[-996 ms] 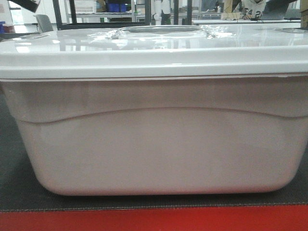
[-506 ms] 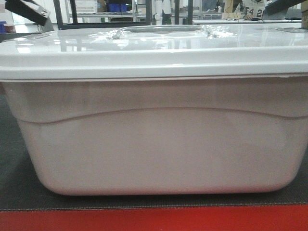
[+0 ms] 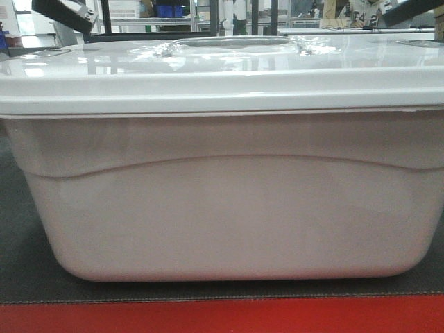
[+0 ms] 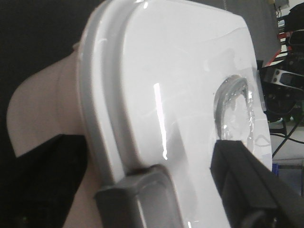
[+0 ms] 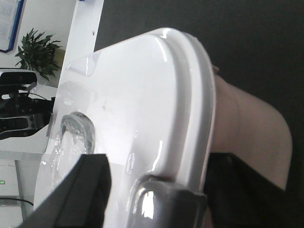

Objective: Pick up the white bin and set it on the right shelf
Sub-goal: 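Clamp the bin's ends between both grippers, then lift the white bin up off the table with both grippers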

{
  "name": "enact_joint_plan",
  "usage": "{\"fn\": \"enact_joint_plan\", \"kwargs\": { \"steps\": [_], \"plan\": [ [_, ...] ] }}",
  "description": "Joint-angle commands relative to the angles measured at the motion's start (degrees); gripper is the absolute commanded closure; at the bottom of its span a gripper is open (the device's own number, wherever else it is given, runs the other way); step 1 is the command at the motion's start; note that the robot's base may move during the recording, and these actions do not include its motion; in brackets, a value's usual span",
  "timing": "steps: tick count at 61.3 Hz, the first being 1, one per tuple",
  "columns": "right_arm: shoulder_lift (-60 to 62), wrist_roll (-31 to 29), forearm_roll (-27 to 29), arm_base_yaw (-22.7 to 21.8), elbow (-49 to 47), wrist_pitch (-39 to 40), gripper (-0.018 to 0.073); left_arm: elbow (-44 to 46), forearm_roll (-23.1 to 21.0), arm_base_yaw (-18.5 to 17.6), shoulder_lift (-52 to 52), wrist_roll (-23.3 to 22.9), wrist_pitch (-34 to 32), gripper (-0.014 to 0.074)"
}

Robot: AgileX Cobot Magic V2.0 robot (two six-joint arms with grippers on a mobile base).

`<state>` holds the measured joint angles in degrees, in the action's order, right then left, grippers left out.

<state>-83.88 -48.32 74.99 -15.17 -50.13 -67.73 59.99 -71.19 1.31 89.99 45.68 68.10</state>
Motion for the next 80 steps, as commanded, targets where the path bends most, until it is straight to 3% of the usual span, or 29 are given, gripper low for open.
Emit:
{"fn": "enact_joint_plan", "kwargs": {
  "steps": [1, 12, 24, 36, 52, 68, 80],
  "plan": [
    [1.6, -1.0, 4.5, 0.0, -1.2, -5.9, 0.0182, 1.2, -6.2, -0.4, -1.6, -0.1, 6.8, 0.0218],
    [1.6, -1.0, 7.2, 0.0, -1.2, -8.5, 0.0283, 1.2, -7.4, -0.5, -1.6, -0.1, 7.3, 0.0384],
    [1.8, -1.1, 10.7, 0.0, -1.4, -8.8, 0.0284, 1.2, -8.8, -1.5, -1.6, -0.1, 7.3, 0.0589],
    [1.9, -1.1, 13.8, 0.1, -1.4, -8.8, 0.0284, 2.1, -12.8, -2.8, -1.8, -0.1, 7.3, 0.0725],
    [4.2, -1.1, 21.2, 0.1, -1.4, -8.8, 0.0284, 6.3, -17.4, -5.1, -2.0, -0.1, 7.3, 0.0722],
    [8.4, -1.1, 33.6, 0.1, -1.4, -8.8, 0.0329, 11.7, -23.2, -5.9, -2.0, -0.1, 7.3, 0.0722],
    [10.9, -1.1, 33.9, 0.1, -3.8, -8.8, 0.0426, 15.8, -27.9, -5.9, -2.0, -0.1, 7.3, 0.0722]
  ]
}}
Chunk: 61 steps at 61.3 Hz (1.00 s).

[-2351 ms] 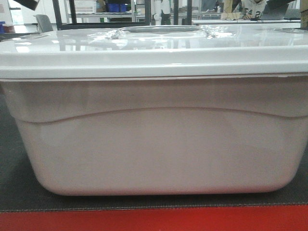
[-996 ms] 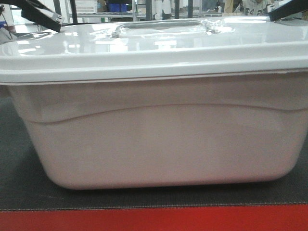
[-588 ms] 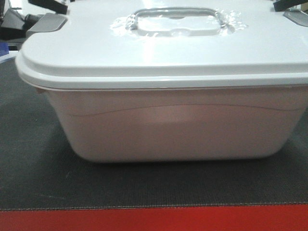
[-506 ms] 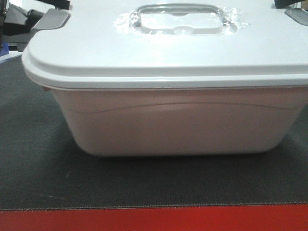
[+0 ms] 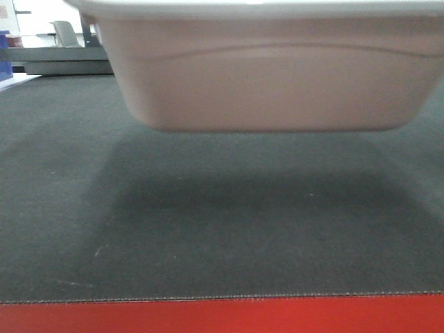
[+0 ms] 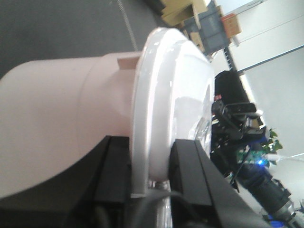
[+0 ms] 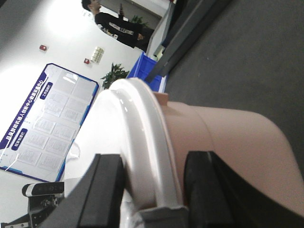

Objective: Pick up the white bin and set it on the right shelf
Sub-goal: 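Lift the white bin up off the table with both grippers, then hold the bin raised with both grippers and back away from the table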

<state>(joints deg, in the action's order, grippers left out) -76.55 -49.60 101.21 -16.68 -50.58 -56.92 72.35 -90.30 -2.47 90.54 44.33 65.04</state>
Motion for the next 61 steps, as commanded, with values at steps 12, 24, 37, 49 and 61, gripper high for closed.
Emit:
{"fn": "enact_joint_plan", "kwargs": {
  "steps": [12, 24, 37, 49, 61],
  "plan": [
    [5.3, 0.1, 7.7, 1.6, -6.6, -19.5, 0.0443, 6.8, -10.7, -2.1, -2.6, 1.2, 10.4, 0.0722],
    [5.8, 0.1, 7.7, 1.6, -9.0, -19.5, 0.0443, 7.5, -10.8, -2.1, -2.6, 1.2, 10.4, 0.0722],
    [5.8, 0.1, 7.6, 1.6, -9.0, -19.5, 0.0443, 7.5, -10.8, -2.1, -2.6, 1.2, 10.4, 0.0722],
    [5.8, 0.1, 7.6, 1.6, -9.0, -19.1, 0.0443, 7.5, -10.8, -2.1, -2.6, 1.2, 10.3, 0.0722],
    [5.8, 0.1, 7.6, 1.6, -9.0, -16.8, 0.0443, 7.5, -10.8, -2.1, -2.6, 1.2, 10.1, 0.0722]
  ]
}}
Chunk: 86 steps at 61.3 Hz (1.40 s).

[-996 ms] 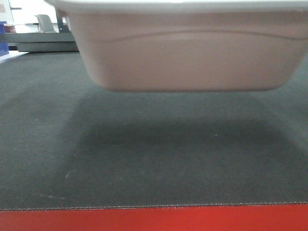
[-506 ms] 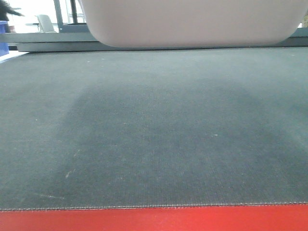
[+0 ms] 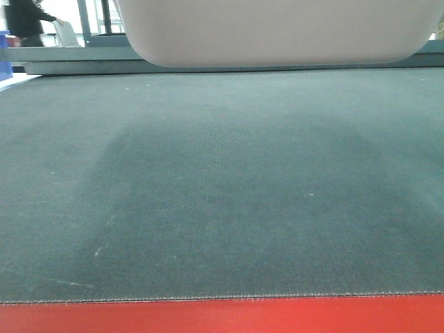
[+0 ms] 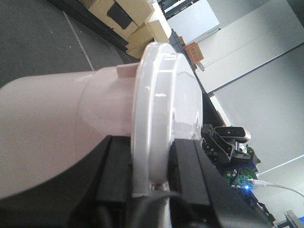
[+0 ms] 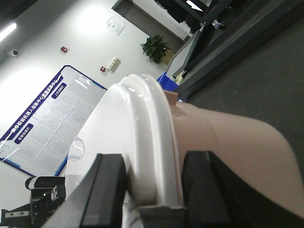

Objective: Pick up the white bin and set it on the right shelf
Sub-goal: 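Hold the bin raised with both grippers and back away from the table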

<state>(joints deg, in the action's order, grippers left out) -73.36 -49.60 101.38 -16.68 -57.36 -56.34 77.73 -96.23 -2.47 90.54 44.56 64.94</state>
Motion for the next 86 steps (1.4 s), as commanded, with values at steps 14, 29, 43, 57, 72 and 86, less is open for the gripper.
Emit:
{"fn": "enact_joint_plan", "kwargs": {
  "steps": [14, 29, 43, 57, 72, 86],
  "plan": [
    [2.7, 0.1, 7.5, 1.6, -2.3, -13.7, 0.0443, 2.1, -4.9, -2.1, -2.6, 1.0, 10.2, 0.0722],
    [2.7, 0.1, 7.5, 1.6, -2.3, -11.9, 0.0443, 2.1, -4.9, -2.1, -2.6, 1.0, 10.2, 0.0722],
    [2.7, 0.1, 7.5, 1.6, -2.3, -11.6, 0.0443, 2.1, -4.9, -2.1, -2.6, 1.0, 10.2, 0.0722],
    [2.7, 0.1, 7.5, 1.6, -2.3, -11.6, 0.0443, 2.1, -4.9, -2.1, -2.6, 1.0, 10.2, 0.0722],
    [2.7, 0.1, 7.5, 1.6, -2.3, -11.8, 0.0443, 2.1, -5.1, -2.1, -2.6, 1.0, 10.4, 0.0722],
    [2.7, 1.0, 7.5, 1.6, -2.3, -17.3, 0.0443, 2.3, -6.1, -2.1, -3.6, 0.0, 10.4, 0.0722]
  ]
}}
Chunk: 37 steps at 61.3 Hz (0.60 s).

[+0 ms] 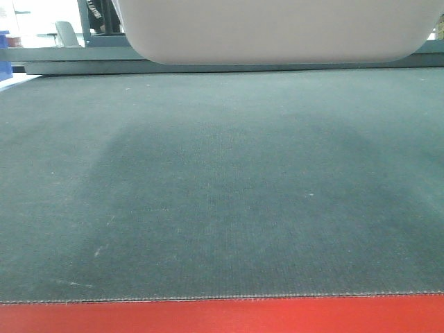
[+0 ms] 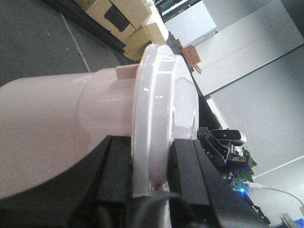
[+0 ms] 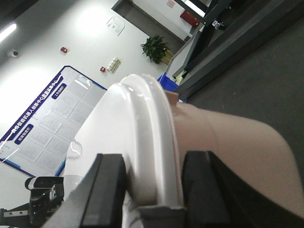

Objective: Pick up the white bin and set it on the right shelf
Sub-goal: 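Hold the bin raised with both grippers and back away from the table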

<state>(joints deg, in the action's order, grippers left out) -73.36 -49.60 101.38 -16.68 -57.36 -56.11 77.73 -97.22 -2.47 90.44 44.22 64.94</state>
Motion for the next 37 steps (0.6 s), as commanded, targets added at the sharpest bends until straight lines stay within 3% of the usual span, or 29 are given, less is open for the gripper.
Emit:
{"fn": "enact_joint_plan", "kwargs": {
  "steps": [1, 37],
  "plan": [
    [2.7, 1.2, 7.5, 1.6, -2.3, -17.9, 0.0443, 2.3, -5.1, -2.1, -3.7, 0.4, 10.4, 0.0722],
    [8.9, 4.5, 7.5, 1.6, -2.3, -18.8, 0.0443, 2.5, -5.8, -2.1, -9.9, -0.7, 10.4, 0.0722]
  ]
}}
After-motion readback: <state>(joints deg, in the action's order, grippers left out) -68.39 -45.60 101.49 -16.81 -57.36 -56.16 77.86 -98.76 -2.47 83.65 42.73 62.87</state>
